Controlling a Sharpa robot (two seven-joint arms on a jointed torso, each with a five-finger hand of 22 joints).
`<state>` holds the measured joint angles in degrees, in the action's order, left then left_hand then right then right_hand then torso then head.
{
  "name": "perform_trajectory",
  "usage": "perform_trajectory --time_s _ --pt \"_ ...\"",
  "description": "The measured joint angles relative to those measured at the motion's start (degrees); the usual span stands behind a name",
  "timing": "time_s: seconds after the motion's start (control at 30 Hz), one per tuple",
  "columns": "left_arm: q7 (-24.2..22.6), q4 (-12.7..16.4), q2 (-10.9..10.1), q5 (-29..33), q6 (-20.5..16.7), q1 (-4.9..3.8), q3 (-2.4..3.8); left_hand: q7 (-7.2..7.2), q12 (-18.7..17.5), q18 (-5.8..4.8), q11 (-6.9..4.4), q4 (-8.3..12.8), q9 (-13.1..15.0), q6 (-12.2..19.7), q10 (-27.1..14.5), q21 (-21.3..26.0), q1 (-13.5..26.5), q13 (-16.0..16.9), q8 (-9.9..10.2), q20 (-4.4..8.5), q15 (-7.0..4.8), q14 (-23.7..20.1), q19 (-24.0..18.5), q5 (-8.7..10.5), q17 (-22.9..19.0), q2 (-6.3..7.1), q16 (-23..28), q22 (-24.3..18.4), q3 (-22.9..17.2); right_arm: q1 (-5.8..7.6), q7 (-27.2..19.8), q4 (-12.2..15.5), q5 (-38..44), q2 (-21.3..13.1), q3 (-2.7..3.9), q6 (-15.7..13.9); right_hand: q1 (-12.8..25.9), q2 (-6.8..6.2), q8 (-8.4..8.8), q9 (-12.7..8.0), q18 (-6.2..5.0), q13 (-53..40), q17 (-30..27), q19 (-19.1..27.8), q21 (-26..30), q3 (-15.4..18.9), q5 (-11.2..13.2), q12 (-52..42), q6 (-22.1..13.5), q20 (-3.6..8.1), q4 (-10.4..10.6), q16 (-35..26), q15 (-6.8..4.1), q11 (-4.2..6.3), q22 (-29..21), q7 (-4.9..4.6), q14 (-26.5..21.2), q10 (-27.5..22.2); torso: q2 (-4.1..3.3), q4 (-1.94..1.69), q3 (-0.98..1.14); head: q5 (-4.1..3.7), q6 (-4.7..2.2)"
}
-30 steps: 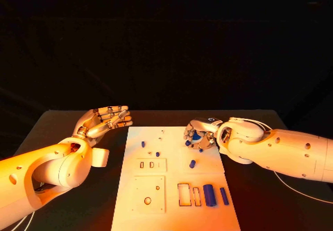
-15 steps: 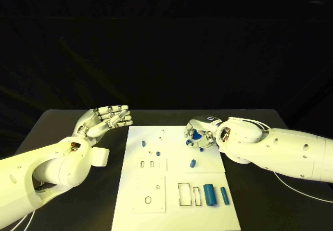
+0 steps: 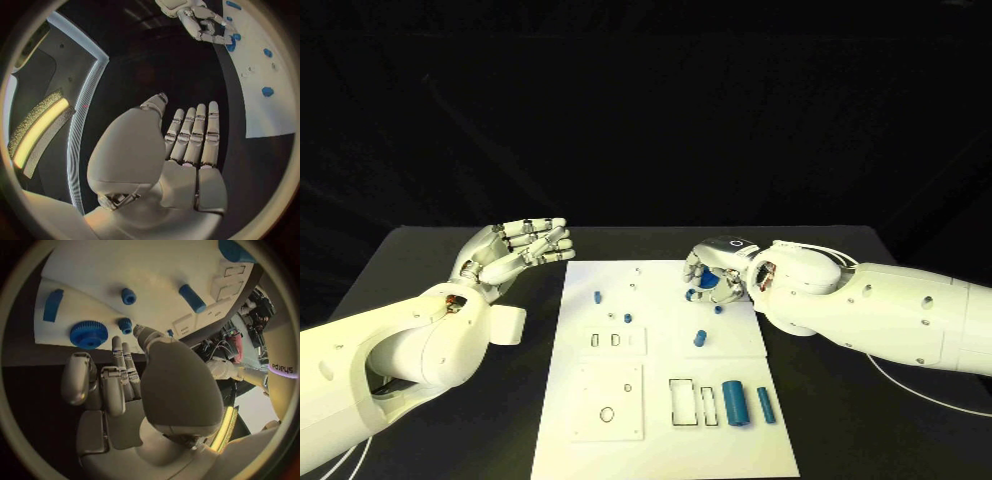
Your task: Assemble the parts on the task board
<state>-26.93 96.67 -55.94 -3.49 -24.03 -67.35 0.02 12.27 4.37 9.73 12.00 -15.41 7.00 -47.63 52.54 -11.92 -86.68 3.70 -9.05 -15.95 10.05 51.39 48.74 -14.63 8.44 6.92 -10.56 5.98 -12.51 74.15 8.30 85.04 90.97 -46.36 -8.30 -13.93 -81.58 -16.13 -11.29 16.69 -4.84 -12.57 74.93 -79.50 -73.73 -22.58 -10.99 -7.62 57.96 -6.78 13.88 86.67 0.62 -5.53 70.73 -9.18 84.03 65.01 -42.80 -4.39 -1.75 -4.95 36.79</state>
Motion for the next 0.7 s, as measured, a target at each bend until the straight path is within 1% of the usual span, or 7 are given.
perform_trajectory --time_s 0.07,0.23,0.33,0.4,0.57,0.6,0.7 --pt "0.02 0.00 0.01 0.00 0.01 0.00 0.00 0.00 -0.22 0.00 0.00 0.00 0.00 0.00 0.00 0.00 0.00 0.00 0.00 0.00 0.00 0.00 0.00 0.00 0.02 0.00 0.00 0.00 0.00 -0.04 0.08 -0.40 0.07 0.17 0.00 0.09 0.00 0.00 0.00 0.05 0.00 0.03 0.00 0.00 0.00 -0.14 0.00 0.00 0.04 0.00 -0.14 0.00 0.00 0.20 -0.08 0.04 0.00 0.20 0.00 -0.02 0.01 -0.05 0.03" --pt "0.05 -0.01 0.00 0.00 0.01 0.00 0.00 0.00 -0.22 0.00 0.00 0.00 0.00 0.00 0.00 0.00 0.00 0.00 0.00 0.00 0.00 0.00 0.00 0.00 0.05 0.00 0.00 -0.01 0.00 -0.42 0.17 -1.10 0.16 0.69 0.00 0.34 0.23 0.23 0.00 0.07 0.00 0.15 -0.01 0.00 0.00 -0.30 0.00 0.00 0.21 0.00 0.03 0.00 0.00 0.20 -0.08 0.21 0.00 0.20 0.01 -0.04 0.01 -0.05 0.11" --pt "0.07 -0.01 -0.02 0.00 0.01 0.00 0.00 0.00 -0.22 0.00 0.00 0.00 0.00 0.00 0.00 0.00 0.00 0.00 0.00 0.00 0.00 0.00 0.00 0.00 0.05 0.00 0.00 -0.05 0.00 -0.79 0.18 -1.30 0.18 1.11 -0.04 0.52 0.23 0.23 0.00 0.12 0.01 0.23 -0.01 0.00 0.00 -0.30 -0.01 0.00 0.42 0.00 0.03 0.00 0.00 0.37 -0.08 0.01 0.00 0.45 0.00 -0.04 0.00 0.00 0.18" --pt "0.09 -0.03 -0.02 0.00 0.01 0.00 0.00 0.00 -0.22 0.00 0.00 0.00 0.00 0.00 0.00 0.00 0.00 0.00 0.00 0.00 0.20 -0.20 0.00 0.00 0.05 0.00 0.00 -0.05 0.00 -0.88 0.17 -1.38 0.19 1.31 -0.03 0.57 0.23 0.23 0.00 0.12 0.00 0.31 -0.01 0.00 0.00 -0.64 -0.01 0.00 0.60 0.00 0.03 0.00 0.00 0.29 -0.08 0.19 0.00 0.75 0.00 -0.08 0.00 0.01 0.30" --pt "0.12 -0.06 -0.03 0.00 0.01 0.00 0.00 0.00 -0.22 -0.01 0.00 0.00 0.00 0.00 0.00 0.00 0.00 0.00 0.00 0.00 0.20 -0.20 0.00 0.00 0.04 0.00 0.00 -0.05 0.00 -1.00 0.02 -1.95 0.18 1.69 0.05 0.62 0.23 0.23 0.00 0.25 0.00 0.53 -0.01 -0.13 0.00 -1.17 -0.02 0.22 0.98 0.13 -0.04 0.00 0.00 0.42 -0.01 0.55 0.00 1.02 0.00 -0.10 -0.03 0.02 0.58" --pt "0.13 -0.06 -0.04 0.00 0.01 0.00 0.00 0.00 -0.22 0.00 0.00 0.00 0.00 0.00 0.00 0.00 0.00 0.00 0.00 0.00 0.20 -0.20 0.00 0.00 0.04 0.00 0.00 -0.05 0.00 -1.02 0.01 -2.11 0.18 1.73 0.05 0.62 0.23 0.23 0.00 0.25 0.00 0.59 -0.01 -0.22 0.00 -1.17 -0.02 0.22 1.22 0.22 -0.04 0.00 0.00 0.63 0.06 0.57 0.00 1.23 -0.01 -0.09 -0.03 0.01 0.63" --pt "0.15 -0.07 -0.04 0.00 0.01 0.00 0.00 0.00 -0.22 0.00 0.00 0.00 0.00 0.00 0.00 0.00 0.00 0.00 0.00 0.00 0.20 -0.20 0.00 0.00 0.04 0.00 0.00 -0.05 0.00 -1.08 0.01 -2.52 0.15 1.81 0.05 0.62 0.23 0.23 -0.04 0.36 0.00 0.74 -0.02 -0.22 0.00 -1.58 -0.03 0.22 1.37 0.22 -0.12 0.00 0.00 0.63 0.18 0.54 0.00 1.64 -0.02 -0.08 -0.03 -0.01 0.67"
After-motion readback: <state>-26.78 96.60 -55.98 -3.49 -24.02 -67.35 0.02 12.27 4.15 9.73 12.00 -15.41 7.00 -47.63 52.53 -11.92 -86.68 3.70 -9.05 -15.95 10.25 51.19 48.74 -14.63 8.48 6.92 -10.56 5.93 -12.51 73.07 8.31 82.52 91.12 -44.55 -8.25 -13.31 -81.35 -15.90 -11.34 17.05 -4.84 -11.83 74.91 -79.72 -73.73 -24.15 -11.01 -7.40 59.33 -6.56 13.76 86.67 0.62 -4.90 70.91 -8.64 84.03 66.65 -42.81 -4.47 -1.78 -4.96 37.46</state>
